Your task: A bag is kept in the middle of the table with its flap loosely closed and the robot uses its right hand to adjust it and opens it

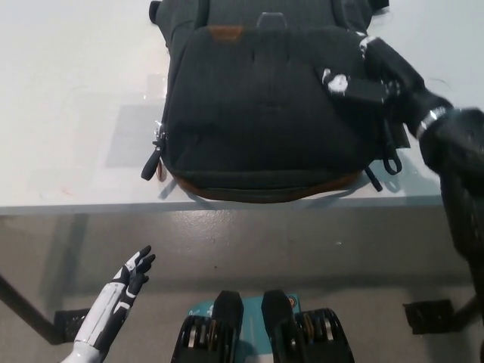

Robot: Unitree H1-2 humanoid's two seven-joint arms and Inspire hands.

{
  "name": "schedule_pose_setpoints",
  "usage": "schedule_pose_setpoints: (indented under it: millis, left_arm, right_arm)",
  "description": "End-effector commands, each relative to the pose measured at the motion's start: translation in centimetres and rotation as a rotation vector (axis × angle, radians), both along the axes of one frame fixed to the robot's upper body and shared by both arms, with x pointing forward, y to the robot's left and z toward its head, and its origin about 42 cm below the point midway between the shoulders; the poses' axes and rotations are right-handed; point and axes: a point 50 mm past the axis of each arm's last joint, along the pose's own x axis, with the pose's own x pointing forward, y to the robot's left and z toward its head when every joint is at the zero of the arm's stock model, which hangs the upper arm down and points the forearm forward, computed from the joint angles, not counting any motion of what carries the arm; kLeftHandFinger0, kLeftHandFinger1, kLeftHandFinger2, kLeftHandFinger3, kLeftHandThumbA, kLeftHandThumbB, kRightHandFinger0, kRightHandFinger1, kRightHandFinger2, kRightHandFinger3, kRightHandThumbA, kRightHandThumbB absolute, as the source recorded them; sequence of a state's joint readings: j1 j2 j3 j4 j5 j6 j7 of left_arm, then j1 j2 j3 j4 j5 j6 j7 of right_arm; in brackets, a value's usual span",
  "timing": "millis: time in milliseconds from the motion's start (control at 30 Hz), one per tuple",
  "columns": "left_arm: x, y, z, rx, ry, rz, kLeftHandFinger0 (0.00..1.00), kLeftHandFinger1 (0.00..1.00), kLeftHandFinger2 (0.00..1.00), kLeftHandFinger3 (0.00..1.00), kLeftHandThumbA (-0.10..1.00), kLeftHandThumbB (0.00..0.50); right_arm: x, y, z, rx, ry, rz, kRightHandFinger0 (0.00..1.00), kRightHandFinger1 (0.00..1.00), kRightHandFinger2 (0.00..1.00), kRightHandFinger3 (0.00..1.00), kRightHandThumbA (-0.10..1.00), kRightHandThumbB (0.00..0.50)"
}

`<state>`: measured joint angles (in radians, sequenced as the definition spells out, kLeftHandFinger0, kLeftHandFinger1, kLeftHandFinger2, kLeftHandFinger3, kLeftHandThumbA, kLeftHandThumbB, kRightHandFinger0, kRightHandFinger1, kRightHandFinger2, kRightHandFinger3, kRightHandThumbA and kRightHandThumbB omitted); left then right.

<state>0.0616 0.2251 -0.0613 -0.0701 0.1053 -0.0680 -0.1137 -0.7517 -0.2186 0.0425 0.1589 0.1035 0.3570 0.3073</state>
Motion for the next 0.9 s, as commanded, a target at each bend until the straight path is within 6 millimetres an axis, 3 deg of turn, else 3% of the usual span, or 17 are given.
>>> schedule_pose_setpoints:
  millis: [0, 133, 200, 233, 267, 300, 333, 367, 400, 433, 467, 500, 667, 867]
  left_arm:
    - [0.5, 0.4, 1.0, 0.027, -0.037, -0.03, 1.0, 1.0, 1.0, 1.0, 1.0, 0.256]
    - [0.4, 0.4, 1.0, 0.035, -0.035, -0.028, 1.0, 1.0, 1.0, 1.0, 1.0, 0.254]
    - [0.3, 0.4, 0.9, 0.032, -0.028, -0.029, 1.0, 1.0, 1.0, 1.0, 1.0, 0.251]
    - [0.3, 0.4, 0.9, 0.032, -0.029, -0.028, 1.0, 1.0, 1.0, 1.0, 1.0, 0.251]
    - [0.3, 0.4, 0.8, 0.03, -0.031, -0.028, 1.0, 1.0, 1.0, 1.0, 1.0, 0.252]
    - [0.4, 0.4, 0.8, 0.03, -0.032, -0.03, 1.0, 1.0, 1.0, 1.0, 1.0, 0.242]
    - [0.5, 0.4, 0.8, 0.028, -0.033, -0.029, 1.0, 1.0, 1.0, 1.0, 1.0, 0.236]
    - [0.5, 0.4, 0.8, 0.028, -0.034, -0.028, 1.0, 1.0, 1.0, 1.0, 1.0, 0.235]
    - [0.4, 0.4, 0.8, 0.028, -0.034, -0.026, 1.0, 1.0, 1.0, 1.0, 1.0, 0.234]
    - [0.5, 0.5, 0.9, 0.029, -0.033, -0.025, 1.0, 1.0, 1.0, 1.0, 1.0, 0.235]
    - [0.5, 0.6, 0.9, 0.029, -0.032, -0.026, 1.0, 1.0, 1.0, 1.0, 1.0, 0.236]
    - [0.4, 0.5, 0.9, 0.026, -0.029, -0.027, 1.0, 1.0, 1.0, 1.0, 1.0, 0.234]
    - [0.7, 0.5, 1.1, 0.028, -0.035, -0.029, 1.0, 1.0, 1.0, 1.0, 1.0, 0.222]
    - [1.1, 0.5, 1.3, 0.029, -0.041, -0.025, 1.0, 1.0, 1.0, 1.0, 1.0, 0.231]
  right_arm:
    - [-7.6, 2.2, 4.8, -0.085, -0.636, -0.103, 0.0, 0.34, 0.67, 0.82, -0.1, 0.091]
    - [-10.9, 2.9, 4.3, -0.146, -0.89, -0.128, 0.0, 0.26, 0.67, 0.78, -0.1, 0.071]
    - [-12.9, 3.2, 4.0, -0.244, -1.062, -0.186, 0.0, 0.22, 0.64, 0.7, -0.1, 0.097]
    - [-13.3, 3.3, 4.0, -0.259, -1.142, -0.213, 0.0, 0.16, 0.59, 0.68, -0.1, 0.154]
    - [-13.8, 3.5, 3.9, -0.274, -1.25, -0.241, 0.0, 0.08, 0.53, 0.65, -0.1, 0.178]
    - [-14.1, 3.9, 3.4, -0.304, -1.408, -0.319, 0.0, 0.01, 0.37, 0.56, -0.1, 0.223]
    - [-14.4, 4.2, 2.9, -0.334, -1.552, -0.371, 0.0, 0.0, 0.21, 0.42, -0.1, 0.258]
    - [-14.6, 4.4, 2.8, -0.34, -1.596, -0.378, 0.0, 0.0, 0.15, 0.35, -0.1, 0.268]
    - [-14.9, 4.4, 2.3, -0.361, -1.634, -0.362, 0.0, 0.01, 0.19, 0.44, 0.16, 0.327]
    - [-15.0, 4.4, 1.9, -0.393, -1.658, -0.335, 0.2, 0.26, 0.44, 0.64, 0.31, 0.388]
    - [-15.2, 4.1, 1.0, -0.481, -1.614, -0.254, 0.83, 0.9, 1.0, 1.0, 0.52, 0.494]
    - [-15.3, 3.9, 0.1, -0.55, -1.546, -0.215, 1.0, 1.0, 1.0, 1.0, 0.62, 0.499]
    - [-15.3, 3.5, -3.1, -0.656, -1.424, -0.223, 1.0, 1.0, 1.0, 1.0, 0.95, 0.472]
    - [-15.2, 3.2, -5.0, -0.669, -1.325, -0.21, 1.0, 1.0, 1.0, 1.0, 1.0, 0.5]
